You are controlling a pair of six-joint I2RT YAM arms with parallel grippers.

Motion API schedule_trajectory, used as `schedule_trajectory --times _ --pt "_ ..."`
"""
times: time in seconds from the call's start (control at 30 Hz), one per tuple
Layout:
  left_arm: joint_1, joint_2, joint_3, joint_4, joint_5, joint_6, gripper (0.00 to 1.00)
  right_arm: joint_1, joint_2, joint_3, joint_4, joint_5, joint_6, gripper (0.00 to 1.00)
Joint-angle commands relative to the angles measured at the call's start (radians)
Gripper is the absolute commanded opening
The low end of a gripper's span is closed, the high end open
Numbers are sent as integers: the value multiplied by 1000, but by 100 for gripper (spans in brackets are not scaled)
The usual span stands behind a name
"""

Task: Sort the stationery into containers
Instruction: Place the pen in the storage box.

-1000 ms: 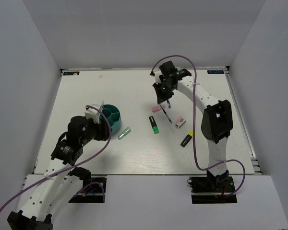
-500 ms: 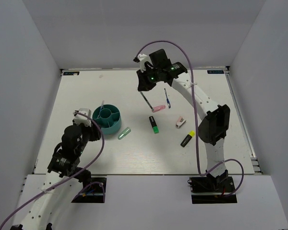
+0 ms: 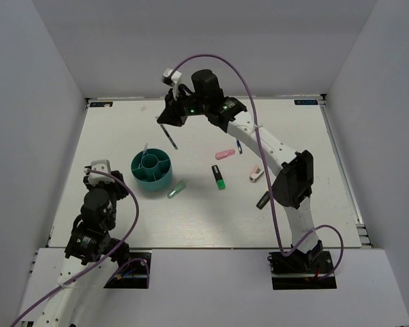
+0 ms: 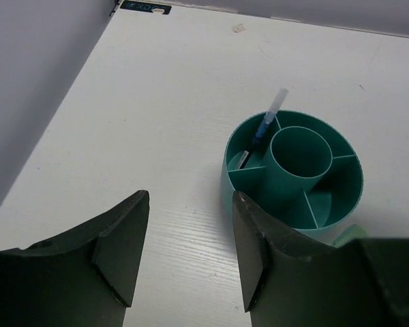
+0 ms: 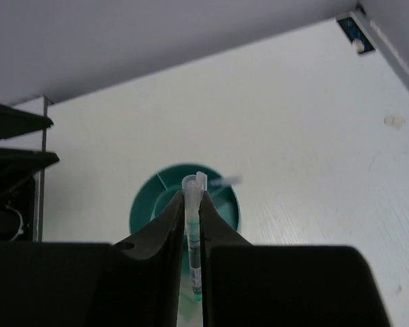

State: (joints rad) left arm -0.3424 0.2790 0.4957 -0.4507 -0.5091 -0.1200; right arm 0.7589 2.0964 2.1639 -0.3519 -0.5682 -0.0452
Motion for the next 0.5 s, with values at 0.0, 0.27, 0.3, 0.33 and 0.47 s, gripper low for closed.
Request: schedule_trajectory --times 0.0,0.27,0.3,0.33,0.47 --pt "2 5 -3 12 -48 11 62 25 42 56 282 -48 108 0" --pt "2 -1 -5 10 -65 8 62 68 169 69 644 45 317 0" --pt "3 -1 -3 13 -63 6 62 74 232 171 639 50 308 0" --pt "3 -3 -3 12 -63 8 62 82 246 194 634 57 304 0" --pt "2 -1 -2 7 -57 6 62 109 264 162 723 80 280 0"
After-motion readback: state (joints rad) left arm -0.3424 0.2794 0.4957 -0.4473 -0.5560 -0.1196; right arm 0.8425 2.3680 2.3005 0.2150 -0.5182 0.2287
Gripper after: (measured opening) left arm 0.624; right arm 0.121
